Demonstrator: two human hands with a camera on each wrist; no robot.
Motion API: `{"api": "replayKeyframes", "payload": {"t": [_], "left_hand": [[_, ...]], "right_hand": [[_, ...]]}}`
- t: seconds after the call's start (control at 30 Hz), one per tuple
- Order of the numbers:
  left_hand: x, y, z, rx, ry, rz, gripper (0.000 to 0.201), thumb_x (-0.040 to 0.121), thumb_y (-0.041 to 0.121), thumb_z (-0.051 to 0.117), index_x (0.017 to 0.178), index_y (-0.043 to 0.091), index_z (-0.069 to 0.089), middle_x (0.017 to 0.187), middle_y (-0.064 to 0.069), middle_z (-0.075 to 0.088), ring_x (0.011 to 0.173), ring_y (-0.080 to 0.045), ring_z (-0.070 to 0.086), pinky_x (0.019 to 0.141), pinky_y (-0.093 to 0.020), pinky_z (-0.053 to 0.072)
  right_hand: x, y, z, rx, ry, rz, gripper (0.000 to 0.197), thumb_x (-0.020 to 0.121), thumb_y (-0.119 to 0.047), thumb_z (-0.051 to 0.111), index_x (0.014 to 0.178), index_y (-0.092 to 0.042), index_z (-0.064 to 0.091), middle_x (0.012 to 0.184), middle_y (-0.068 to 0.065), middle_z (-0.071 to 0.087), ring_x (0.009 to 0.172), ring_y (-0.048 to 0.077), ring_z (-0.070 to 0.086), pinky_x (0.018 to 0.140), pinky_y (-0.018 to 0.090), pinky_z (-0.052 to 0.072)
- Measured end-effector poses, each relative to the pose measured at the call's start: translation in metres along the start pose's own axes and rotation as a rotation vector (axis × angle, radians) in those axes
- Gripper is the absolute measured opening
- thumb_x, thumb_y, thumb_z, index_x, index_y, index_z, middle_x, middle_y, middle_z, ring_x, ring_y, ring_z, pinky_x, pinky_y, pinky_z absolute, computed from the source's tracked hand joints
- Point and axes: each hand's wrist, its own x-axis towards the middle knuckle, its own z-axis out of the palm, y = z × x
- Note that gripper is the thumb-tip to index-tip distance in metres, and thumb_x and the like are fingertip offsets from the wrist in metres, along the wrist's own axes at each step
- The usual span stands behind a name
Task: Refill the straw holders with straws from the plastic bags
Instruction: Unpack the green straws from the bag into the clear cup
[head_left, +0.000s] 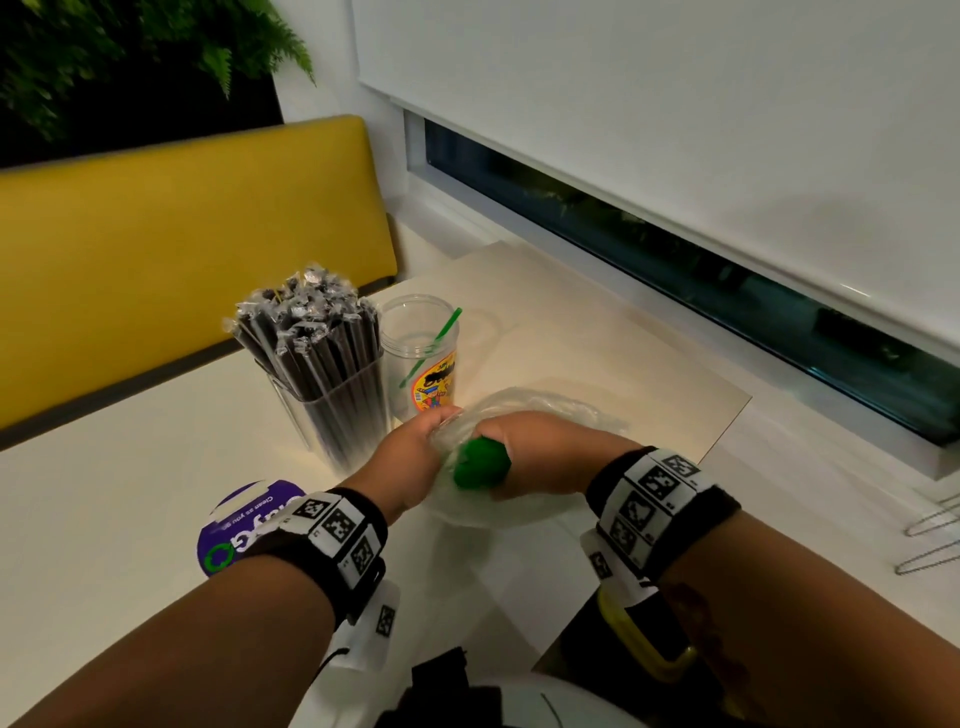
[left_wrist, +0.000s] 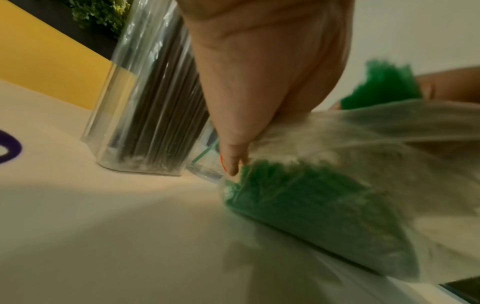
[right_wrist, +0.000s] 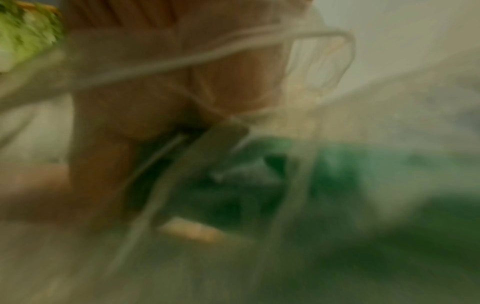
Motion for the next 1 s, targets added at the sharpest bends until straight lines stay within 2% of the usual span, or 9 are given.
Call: {"api": "replayKeyframes", "payload": {"t": [0.1,0.17,0.27,0.37,0.43,0.53,0.63,0.8,1.0], "left_hand": [[0.001,-0.008,0.003,0.030,0.099,0.034,0.035,0.089,0.009,0.055,0.111,0.031,0.069,0.102,-0.002,0.073,0.094,-0.029,0.070,0.083,-0.041,0.057],[-0.001,-0.010,0.004,0.179,0.198,0.062,0.034,0.091,0.000,0.050,0.111,0.021,0.068,0.095,-0.001,0.068,0.088,-0.028,0.065,0.075,-0.028,0.046],[-0.010,-0.013,0.009,0.437,0.202,0.096,0.034,0.089,-0.003,0.050,0.115,0.015,0.062,0.102,-0.002,0.061,0.097,-0.024,0.061,0.079,-0.026,0.043],[-0.014,-0.020,0.014,0.501,0.157,0.043,0.050,0.086,-0.002,0.052,0.131,0.022,0.053,0.124,-0.003,0.055,0.114,-0.022,0.055,0.102,-0.034,0.044],[-0.012,-0.024,0.015,0.517,0.175,0.029,0.043,0.087,0.006,0.055,0.124,0.028,0.054,0.116,0.000,0.055,0.106,-0.020,0.057,0.095,-0.033,0.048],[-0.008,-0.020,0.015,0.598,0.166,0.024,0.033,0.092,0.016,0.050,0.123,0.026,0.054,0.116,-0.001,0.057,0.103,-0.020,0.058,0.091,-0.029,0.048],[-0.007,-0.012,0.015,0.597,0.152,-0.004,0.036,0.093,0.012,0.048,0.128,0.020,0.055,0.122,-0.003,0.058,0.110,-0.022,0.058,0.095,-0.029,0.046],[-0.010,0.004,0.013,0.451,0.178,-0.047,0.033,0.096,0.011,0.045,0.126,0.016,0.056,0.121,-0.004,0.063,0.110,-0.025,0.061,0.091,-0.034,0.051],[-0.006,-0.001,0.011,0.499,0.187,-0.050,0.038,0.096,0.012,0.043,0.131,0.020,0.054,0.130,0.001,0.058,0.117,-0.018,0.056,0.099,-0.026,0.042]], "right_hand": [[-0.006,-0.005,-0.012,0.224,0.102,-0.069,0.033,0.074,-0.014,0.077,0.077,-0.040,0.057,0.077,-0.013,0.062,0.069,0.004,0.059,0.065,0.021,0.048],[-0.009,-0.011,-0.022,0.367,0.233,-0.086,0.039,0.074,-0.008,0.076,0.078,-0.040,0.055,0.074,-0.013,0.062,0.064,-0.002,0.058,0.061,0.018,0.049],[-0.011,-0.019,-0.041,0.617,0.466,-0.110,0.034,0.078,-0.007,0.077,0.086,-0.035,0.059,0.076,-0.014,0.063,0.066,-0.009,0.059,0.063,0.009,0.046],[-0.010,-0.023,-0.070,0.997,0.690,-0.107,0.018,0.075,-0.015,0.077,0.086,-0.025,0.066,0.081,-0.004,0.067,0.081,0.013,0.066,0.082,0.033,0.055],[-0.012,-0.025,-0.098,1.270,0.843,-0.182,0.013,0.078,-0.005,0.070,0.081,-0.017,0.067,0.074,0.003,0.064,0.077,0.024,0.061,0.082,0.046,0.052],[-0.009,-0.024,-0.147,1.569,1.072,-0.336,0.014,0.085,0.006,0.062,0.092,-0.004,0.057,0.073,0.007,0.061,0.071,0.021,0.061,0.072,0.036,0.051],[0.011,-0.028,-0.179,1.613,1.233,-0.467,0.019,0.081,0.007,0.064,0.094,-0.003,0.053,0.073,0.007,0.063,0.074,0.022,0.061,0.073,0.034,0.051],[0.078,-0.037,-0.158,1.477,1.216,-0.234,0.022,0.077,-0.007,0.071,0.091,-0.014,0.056,0.080,0.009,0.062,0.073,0.022,0.062,0.072,0.038,0.054],[0.117,-0.016,-0.103,1.095,0.865,0.087,0.024,0.082,-0.022,0.076,0.097,-0.024,0.058,0.090,-0.004,0.068,0.080,0.011,0.068,0.078,0.034,0.058]]}}
